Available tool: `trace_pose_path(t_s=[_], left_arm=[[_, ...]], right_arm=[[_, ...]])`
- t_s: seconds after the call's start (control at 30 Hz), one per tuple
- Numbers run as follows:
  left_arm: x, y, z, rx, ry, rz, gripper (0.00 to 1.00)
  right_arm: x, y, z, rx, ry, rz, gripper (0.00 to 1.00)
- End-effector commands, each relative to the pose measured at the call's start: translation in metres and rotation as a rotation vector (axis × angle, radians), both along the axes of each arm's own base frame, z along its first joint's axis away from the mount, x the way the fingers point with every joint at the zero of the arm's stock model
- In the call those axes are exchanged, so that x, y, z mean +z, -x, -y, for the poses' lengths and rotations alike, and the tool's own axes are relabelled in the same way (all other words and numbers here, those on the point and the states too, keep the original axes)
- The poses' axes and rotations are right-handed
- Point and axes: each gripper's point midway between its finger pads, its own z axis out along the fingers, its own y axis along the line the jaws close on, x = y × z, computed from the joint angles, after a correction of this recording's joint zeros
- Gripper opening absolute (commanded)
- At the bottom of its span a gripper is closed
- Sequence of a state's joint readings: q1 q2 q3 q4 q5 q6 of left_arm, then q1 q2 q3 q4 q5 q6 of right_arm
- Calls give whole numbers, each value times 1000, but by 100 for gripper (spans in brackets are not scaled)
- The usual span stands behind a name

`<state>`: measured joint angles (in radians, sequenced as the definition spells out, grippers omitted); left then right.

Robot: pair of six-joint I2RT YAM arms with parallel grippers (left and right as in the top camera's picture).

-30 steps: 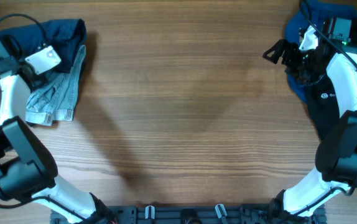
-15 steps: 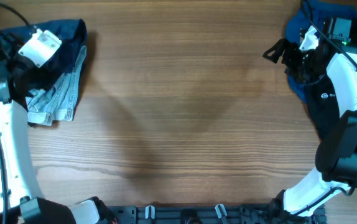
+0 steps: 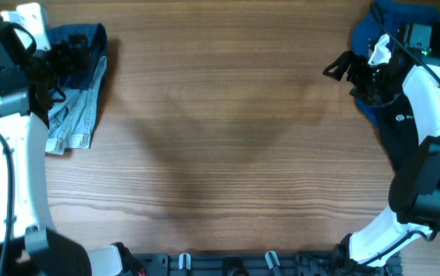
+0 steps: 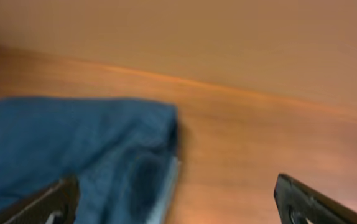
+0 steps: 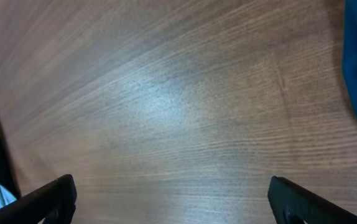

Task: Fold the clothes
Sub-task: 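Press and adjust the shorts on top of the jeans with the left gripper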

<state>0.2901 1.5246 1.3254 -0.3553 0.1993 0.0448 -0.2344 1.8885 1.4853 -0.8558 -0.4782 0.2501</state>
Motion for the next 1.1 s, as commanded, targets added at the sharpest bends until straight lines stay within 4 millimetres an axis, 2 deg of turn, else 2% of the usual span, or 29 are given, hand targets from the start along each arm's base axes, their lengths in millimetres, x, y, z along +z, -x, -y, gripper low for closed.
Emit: trace_pose_path(t_s=[0.0, 0.03, 0.1, 0.17, 0.27, 0.33, 0.4, 0.47, 0.53, 0.6, 0.67, 0.7, 0.77, 0.8, 0.87, 0.93, 0.97, 1.07], left_arm=[[-68, -24, -37, 161, -16, -116, 100], [-91, -29, -41, 166, -9, -155, 100], [-152, -26, -44, 204, 69, -286, 100], [-189, -19, -39, 196, 99, -382, 100], [-246, -2, -21, 146, 185, -540, 100], [-266, 8, -16, 141, 207, -605, 100], [-261, 9, -17, 139, 203, -603, 100], [-243, 6, -18, 138, 195, -568, 100], [-202, 2, -19, 137, 176, -490, 100], [-164, 7, -17, 134, 162, -434, 100], [-138, 17, -9, 117, 157, -417, 100], [-132, 24, -5, 115, 160, -430, 100], [-141, 35, -1, 113, 172, -488, 99], [-147, 38, 0, 114, 179, -515, 95], [-162, 41, 1, 115, 189, -557, 79], [-180, 36, 0, 113, 195, -579, 59], [-192, 33, 1, 109, 201, -593, 43], [-220, 25, 20, -8, 212, -624, 24]], right_arm=[[0, 0, -3, 5, -16, -1, 100], [-1, 0, -4, 15, -12, 3, 100], [-1, 0, -4, 20, -10, 3, 100], [0, -1, -3, 20, -8, 8, 100], [0, -3, -3, 19, -6, 18, 100], [1, -4, -3, 20, -5, 22, 100], [1, -4, -3, 20, -5, 22, 99], [1, -4, -3, 20, -6, 21, 100], [1, -4, -3, 20, -6, 21, 100], [1, -4, -3, 20, -6, 21, 100], [1, -4, -3, 19, -6, 21, 99], [1, -4, -3, 20, -6, 21, 99], [1, -4, -3, 19, -6, 21, 99], [1, -3, -3, 19, -6, 20, 100], [0, -3, -3, 19, -7, 19, 100], [0, -3, -3, 19, -7, 19, 100], [0, -3, -3, 19, -8, 18, 100], [0, -3, -3, 17, -8, 17, 100]])
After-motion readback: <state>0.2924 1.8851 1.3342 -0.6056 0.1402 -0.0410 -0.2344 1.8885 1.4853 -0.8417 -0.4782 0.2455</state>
